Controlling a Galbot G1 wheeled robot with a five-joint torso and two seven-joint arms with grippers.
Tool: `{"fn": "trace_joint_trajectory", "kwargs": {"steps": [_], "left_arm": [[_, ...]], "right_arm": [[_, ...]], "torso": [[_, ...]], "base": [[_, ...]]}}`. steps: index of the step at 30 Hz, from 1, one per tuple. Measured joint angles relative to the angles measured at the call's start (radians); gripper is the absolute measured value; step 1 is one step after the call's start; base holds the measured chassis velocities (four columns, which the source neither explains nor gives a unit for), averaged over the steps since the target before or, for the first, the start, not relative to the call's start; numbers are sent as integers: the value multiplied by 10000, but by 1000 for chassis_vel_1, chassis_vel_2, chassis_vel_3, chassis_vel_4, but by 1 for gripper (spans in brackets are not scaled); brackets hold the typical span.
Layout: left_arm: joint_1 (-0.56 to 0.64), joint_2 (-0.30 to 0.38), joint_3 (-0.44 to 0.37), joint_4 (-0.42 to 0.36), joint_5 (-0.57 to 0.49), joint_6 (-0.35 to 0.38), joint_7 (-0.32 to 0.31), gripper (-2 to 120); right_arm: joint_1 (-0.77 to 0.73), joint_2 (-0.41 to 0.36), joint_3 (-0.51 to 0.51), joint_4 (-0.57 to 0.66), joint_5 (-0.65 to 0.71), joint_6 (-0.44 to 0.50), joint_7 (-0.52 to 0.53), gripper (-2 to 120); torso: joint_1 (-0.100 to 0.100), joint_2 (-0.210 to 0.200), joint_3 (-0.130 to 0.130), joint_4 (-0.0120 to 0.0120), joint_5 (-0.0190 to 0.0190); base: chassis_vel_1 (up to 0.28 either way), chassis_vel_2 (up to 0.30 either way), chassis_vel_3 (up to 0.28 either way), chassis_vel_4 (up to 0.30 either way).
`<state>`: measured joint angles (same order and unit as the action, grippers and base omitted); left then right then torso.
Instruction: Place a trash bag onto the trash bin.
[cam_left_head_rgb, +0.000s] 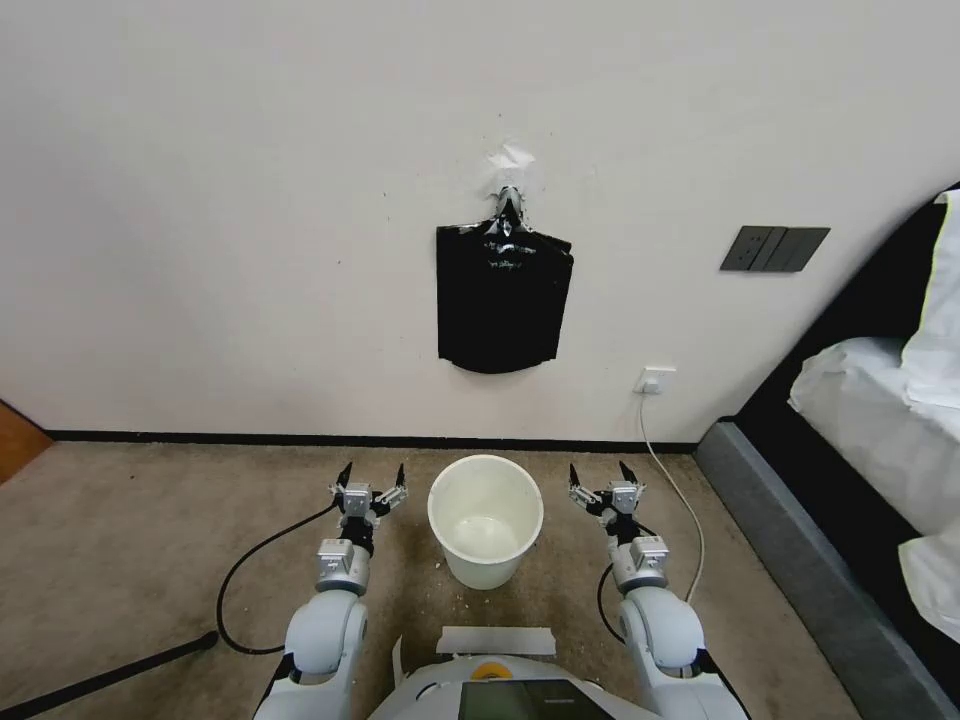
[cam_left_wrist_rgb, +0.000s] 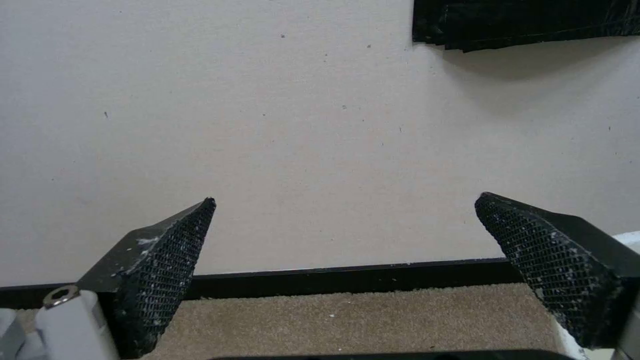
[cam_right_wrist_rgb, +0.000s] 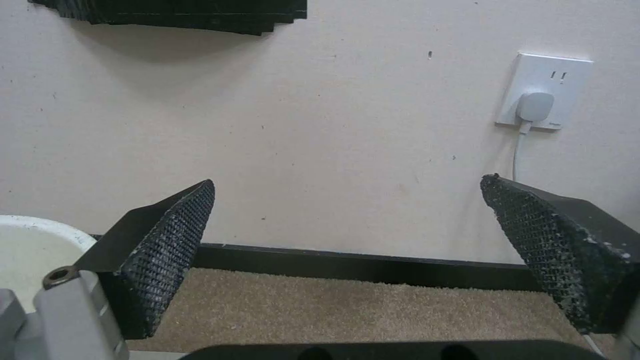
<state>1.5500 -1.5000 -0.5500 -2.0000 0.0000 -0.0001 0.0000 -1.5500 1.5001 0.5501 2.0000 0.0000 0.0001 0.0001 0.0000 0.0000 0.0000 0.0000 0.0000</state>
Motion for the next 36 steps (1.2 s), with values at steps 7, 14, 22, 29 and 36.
{"fn": "trace_joint_trajectory", "kwargs": {"steps": [7,14,22,29,36], "left_arm": [[0,0,0,0,0,0,0,100],[0,0,0,0,0,0,0,100],[0,0,0,0,0,0,0,100],[0,0,0,0,0,0,0,100],[0,0,0,0,0,0,0,100]], "right_arm": [[0,0,0,0,0,0,0,100],[1,-1,0,0,0,0,0,100],[0,-1,0,0,0,0,0,100],[1,0,0,0,0,0,0,100],[0,-1,-1,0,0,0,0,100]], "torso": [[1,0,0,0,0],[0,0,0,0,0],[0,0,0,0,0],[0,0,0,0,0],[0,0,0,0,0]], "base": [[0,0,0,0],[0,0,0,0],[0,0,0,0],[0,0,0,0],[0,0,0,0]]}}
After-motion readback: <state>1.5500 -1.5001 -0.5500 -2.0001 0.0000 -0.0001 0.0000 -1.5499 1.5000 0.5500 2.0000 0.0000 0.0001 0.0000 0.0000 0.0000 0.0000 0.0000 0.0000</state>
